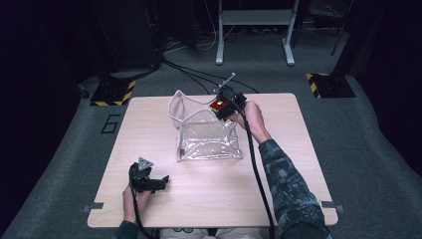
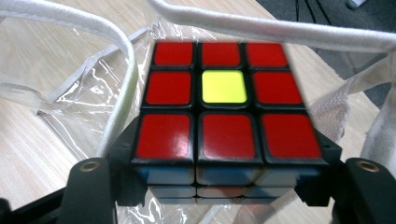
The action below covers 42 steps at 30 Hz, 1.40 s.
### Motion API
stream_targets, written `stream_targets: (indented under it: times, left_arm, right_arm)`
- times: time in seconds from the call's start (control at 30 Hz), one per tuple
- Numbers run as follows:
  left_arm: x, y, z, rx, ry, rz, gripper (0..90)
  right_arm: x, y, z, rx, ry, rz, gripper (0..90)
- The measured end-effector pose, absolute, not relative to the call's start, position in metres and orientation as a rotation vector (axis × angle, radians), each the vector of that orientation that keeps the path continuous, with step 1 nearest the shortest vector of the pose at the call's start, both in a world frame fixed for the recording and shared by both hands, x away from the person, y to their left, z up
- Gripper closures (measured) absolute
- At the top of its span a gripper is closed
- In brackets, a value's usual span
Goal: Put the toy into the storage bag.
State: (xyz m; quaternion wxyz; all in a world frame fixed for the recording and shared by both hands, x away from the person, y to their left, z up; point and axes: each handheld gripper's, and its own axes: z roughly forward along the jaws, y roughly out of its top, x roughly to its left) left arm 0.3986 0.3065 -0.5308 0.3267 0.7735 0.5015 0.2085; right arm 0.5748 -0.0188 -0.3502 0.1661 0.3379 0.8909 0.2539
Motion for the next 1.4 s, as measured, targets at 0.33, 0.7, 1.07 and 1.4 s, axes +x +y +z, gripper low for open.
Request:
stream_targets:
  times: [0.33,0.7,1.07,1.4]
  left_arm:
    - [0.398,0.306,-0.531,2.025,1.316,0.543,1.3]
    - [0.399,0.306,-0.531,2.026,1.313,0.544,1.3]
    - [0.399,0.306,-0.531,2.025,1.314,0.545,1.3]
    - [0.399,0.306,-0.531,2.026,1.313,0.545,1.3]
  right_arm:
    - [0.568,-0.024,-0.341,0.933,2.516,0.778,10.4]
    - [0.538,-0.034,-0.318,0.887,2.472,0.829,2.0]
    - [0.511,-0.055,-0.313,0.895,2.416,0.891,0.8]
    - [0.491,-0.073,-0.324,0.902,2.399,0.881,0.6]
